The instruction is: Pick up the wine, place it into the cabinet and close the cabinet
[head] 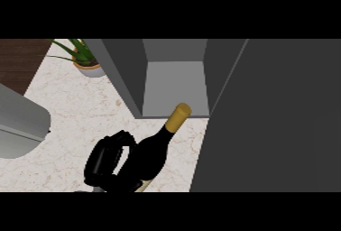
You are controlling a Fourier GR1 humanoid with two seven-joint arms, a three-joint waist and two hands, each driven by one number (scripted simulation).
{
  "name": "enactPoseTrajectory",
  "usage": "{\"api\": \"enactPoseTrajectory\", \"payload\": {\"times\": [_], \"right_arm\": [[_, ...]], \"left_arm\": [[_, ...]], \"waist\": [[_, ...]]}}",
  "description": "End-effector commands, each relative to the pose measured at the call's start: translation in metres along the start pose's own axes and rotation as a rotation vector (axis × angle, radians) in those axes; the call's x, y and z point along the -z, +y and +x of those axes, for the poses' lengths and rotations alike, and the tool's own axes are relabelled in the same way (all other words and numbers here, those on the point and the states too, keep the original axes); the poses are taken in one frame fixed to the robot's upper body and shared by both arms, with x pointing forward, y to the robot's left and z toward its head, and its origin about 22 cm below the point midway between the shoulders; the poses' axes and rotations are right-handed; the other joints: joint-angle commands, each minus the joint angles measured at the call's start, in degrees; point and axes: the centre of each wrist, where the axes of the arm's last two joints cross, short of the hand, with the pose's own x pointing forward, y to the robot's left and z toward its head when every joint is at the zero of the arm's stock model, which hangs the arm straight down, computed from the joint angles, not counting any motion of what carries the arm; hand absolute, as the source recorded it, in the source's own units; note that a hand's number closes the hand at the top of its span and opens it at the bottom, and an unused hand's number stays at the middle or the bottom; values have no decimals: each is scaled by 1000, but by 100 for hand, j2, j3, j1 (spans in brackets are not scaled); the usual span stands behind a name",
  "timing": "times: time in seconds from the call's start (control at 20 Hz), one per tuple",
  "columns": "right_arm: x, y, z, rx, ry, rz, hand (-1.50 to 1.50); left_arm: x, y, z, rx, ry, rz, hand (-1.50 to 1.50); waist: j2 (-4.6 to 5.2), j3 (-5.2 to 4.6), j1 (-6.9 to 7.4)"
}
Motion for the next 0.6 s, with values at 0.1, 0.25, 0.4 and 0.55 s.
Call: {"api": "enactPoseTrajectory", "payload": {"times": [0.1,0.25,0.4,0.55], "right_arm": [[-26,-13,43,47,-34,24,-150],[-29,-13,49,47,-55,23,-150],[-28,-10,38,62,-45,2,-150],[-28,-15,37,34,-56,29,-150]], "left_arm": [[16,-29,25,40,-31,15,150],[44,-38,31,73,-67,57,150],[43,-41,19,114,-63,91,150],[58,-38,25,149,-63,98,150]], "waist": [[15,1,16],[13,-4,-63],[22,-1,-49],[26,3,-37]]}}
